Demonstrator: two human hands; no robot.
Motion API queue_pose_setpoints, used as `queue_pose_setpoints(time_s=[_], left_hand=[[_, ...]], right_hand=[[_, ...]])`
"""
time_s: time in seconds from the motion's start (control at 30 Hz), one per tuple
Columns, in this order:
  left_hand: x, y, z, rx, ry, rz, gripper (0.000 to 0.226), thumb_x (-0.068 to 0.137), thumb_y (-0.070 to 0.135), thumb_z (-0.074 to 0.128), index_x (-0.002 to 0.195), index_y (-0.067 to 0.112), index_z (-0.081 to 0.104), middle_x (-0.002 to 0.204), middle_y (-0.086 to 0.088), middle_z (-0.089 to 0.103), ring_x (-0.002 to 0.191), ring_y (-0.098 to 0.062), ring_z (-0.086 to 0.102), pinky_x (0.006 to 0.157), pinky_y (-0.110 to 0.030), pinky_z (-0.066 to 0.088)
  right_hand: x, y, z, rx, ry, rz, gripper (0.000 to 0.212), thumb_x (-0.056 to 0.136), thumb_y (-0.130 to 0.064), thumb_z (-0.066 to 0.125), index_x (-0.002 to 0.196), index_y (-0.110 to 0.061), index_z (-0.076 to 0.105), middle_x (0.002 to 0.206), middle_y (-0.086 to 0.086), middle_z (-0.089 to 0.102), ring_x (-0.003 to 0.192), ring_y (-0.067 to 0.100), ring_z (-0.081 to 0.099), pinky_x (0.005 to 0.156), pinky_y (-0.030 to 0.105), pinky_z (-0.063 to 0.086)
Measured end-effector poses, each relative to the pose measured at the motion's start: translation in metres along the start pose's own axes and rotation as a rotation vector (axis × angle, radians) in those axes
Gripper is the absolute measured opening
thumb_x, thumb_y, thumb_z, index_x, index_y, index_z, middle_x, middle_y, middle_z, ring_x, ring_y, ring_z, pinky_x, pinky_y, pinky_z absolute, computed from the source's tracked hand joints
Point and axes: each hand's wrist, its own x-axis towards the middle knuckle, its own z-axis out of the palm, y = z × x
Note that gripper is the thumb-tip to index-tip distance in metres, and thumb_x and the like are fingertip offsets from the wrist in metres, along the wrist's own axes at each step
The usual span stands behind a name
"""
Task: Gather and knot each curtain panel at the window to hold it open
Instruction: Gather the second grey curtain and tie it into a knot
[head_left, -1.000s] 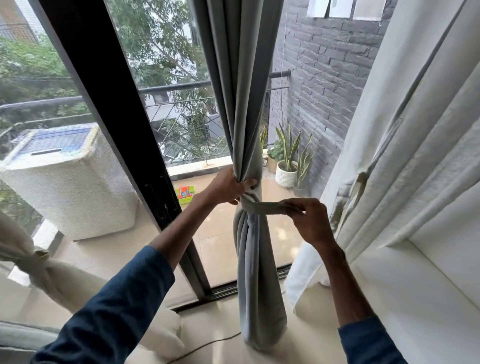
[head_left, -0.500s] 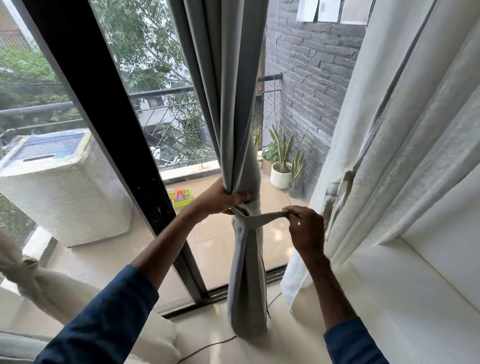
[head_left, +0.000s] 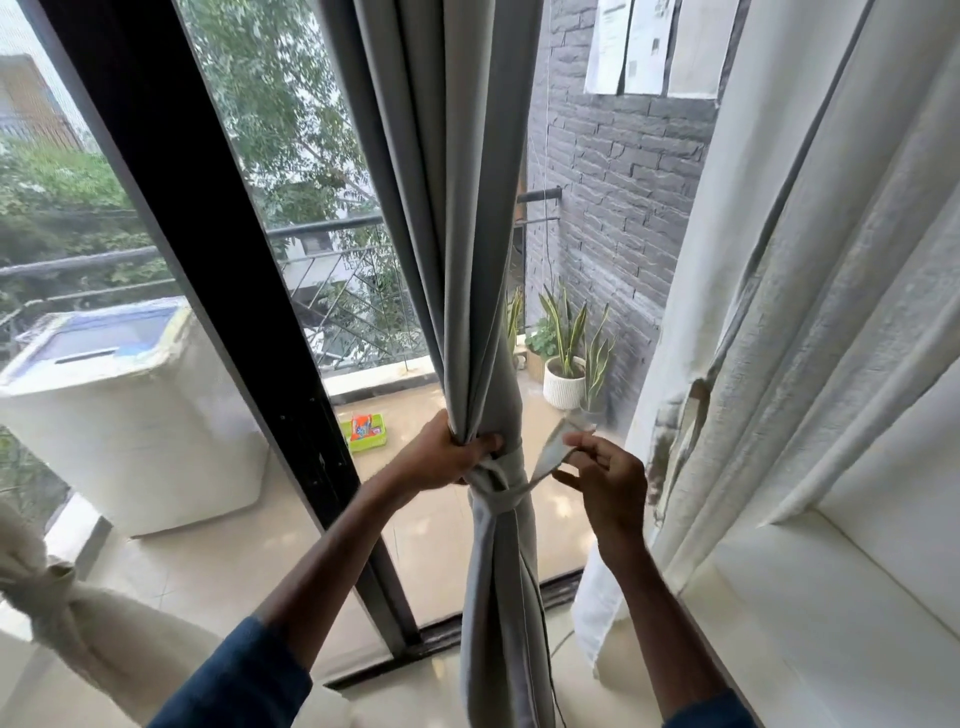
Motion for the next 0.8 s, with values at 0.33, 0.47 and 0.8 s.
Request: queue_pose_setpoints(time_s=[0.33, 0.47, 0.8], left_hand=[[0.003, -0.006, 0.007, 0.011, 0.074, 0.050, 0.013, 0.094, 0.025, 0.065, 0.089, 0.031, 0.055, 0.093, -0.008, 0.067, 0.082, -0.029, 0.072, 0.061, -0.050, 0.062], [0.009, -0.010, 0.002, 0.051, 0.064, 0.071, 0.012, 0.094, 0.023, 0.065, 0.102, 0.015, 0.060, 0.096, -0.017, 0.068, 0.078, -0.033, 0.072, 0.056, -0.054, 0.059], [0.025, -0.013, -0.009, 0.151, 0.050, 0.113, 0.015, 0.094, 0.025, 0.060, 0.094, 0.012, 0.067, 0.085, -0.008, 0.070, 0.071, -0.028, 0.071, 0.054, -0.051, 0.059]], right_hand=[[-0.002, -0.030, 0.027, 0.309, 0.070, 0.082, 0.048, 0.077, -0.004, 0.083, 0.119, -0.015, 0.061, 0.089, 0.010, 0.077, 0.080, 0.020, 0.072, 0.063, 0.035, 0.059], [-0.003, -0.037, 0.029, 0.059, 0.009, -0.152, 0.045, 0.076, -0.003, 0.082, 0.116, -0.020, 0.068, 0.094, 0.003, 0.078, 0.089, 0.012, 0.076, 0.071, 0.035, 0.062], [-0.021, -0.045, 0.033, -0.398, -0.024, -0.660, 0.037, 0.078, 0.007, 0.071, 0.097, -0.023, 0.082, 0.100, -0.017, 0.077, 0.077, -0.001, 0.073, 0.057, 0.020, 0.058]])
